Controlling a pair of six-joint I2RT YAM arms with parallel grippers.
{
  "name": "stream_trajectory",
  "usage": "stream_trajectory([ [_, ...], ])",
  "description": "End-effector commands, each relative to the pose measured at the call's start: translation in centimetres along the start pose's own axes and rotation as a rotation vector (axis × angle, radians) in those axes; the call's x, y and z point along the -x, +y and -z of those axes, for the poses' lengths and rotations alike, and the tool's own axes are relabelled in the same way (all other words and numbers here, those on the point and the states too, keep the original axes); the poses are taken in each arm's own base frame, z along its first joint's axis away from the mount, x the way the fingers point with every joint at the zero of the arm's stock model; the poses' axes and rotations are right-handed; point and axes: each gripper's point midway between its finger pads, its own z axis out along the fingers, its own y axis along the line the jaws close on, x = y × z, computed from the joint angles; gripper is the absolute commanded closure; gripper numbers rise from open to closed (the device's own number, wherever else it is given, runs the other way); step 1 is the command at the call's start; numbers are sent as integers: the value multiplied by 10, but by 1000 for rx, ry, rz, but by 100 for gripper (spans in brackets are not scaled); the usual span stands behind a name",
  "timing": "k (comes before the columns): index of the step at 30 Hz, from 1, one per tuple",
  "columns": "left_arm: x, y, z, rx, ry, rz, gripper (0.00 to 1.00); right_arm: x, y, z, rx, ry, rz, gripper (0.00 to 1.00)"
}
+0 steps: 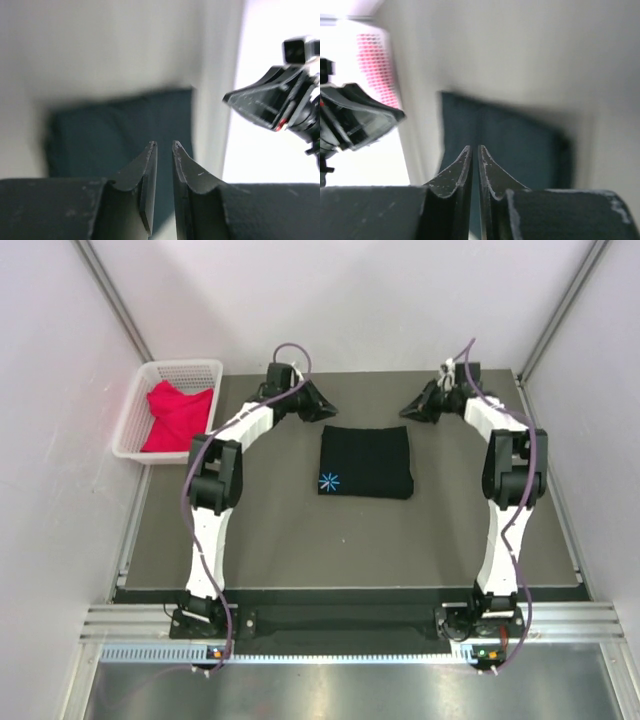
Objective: Fold and stack the t-shirts
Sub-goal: Fold the tshirt
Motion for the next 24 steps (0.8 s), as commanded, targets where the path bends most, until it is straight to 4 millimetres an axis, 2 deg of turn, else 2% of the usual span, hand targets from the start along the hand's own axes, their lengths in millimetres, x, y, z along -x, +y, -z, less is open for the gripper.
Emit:
stream_trajectory([
  [1,-33,-69,46,-88,32,-78,77,-6,59,65,36,-35,105,90],
  [3,-53,-70,51,-92,60,-77,78,-26,69,70,84,3,105,87],
  [4,-65,-82,58,-113,74,-74,78,-47,63,67,80,46,85,87],
  [5,-81,-70,56,-109,96,-58,80,-58,75,75,115,64,101,87],
  [6,-96,-73,56,-118,117,-46,80,-68,78,74,140,79,116,87],
  [7,-110,-65,59,-105,133,-33,81,-92,74,73,149,126,107,87],
  [8,-117,-65,59,-108,142,-34,82,-106,75,73,177,165,104,87],
  [9,-124,-65,57,-122,146,-39,83,-117,72,71,186,191,102,89],
  [10,-137,-56,57,-112,171,-6,83,-134,60,68,183,231,79,90],
  [13,-147,-47,55,-135,169,36,86,-160,42,63,212,299,56,94],
  [16,-160,-8,47,-53,189,38,86,-169,19,52,188,334,45,96],
  [18,-163,11,44,-25,211,52,88,-173,-1,39,166,363,21,97],
  [19,-167,28,40,3,222,68,88,-174,-14,31,148,374,4,97],
  [22,-160,60,41,48,214,114,88,-169,-48,26,87,368,-28,97],
  [24,-152,72,44,87,203,72,89,-165,-63,30,48,358,-40,98],
])
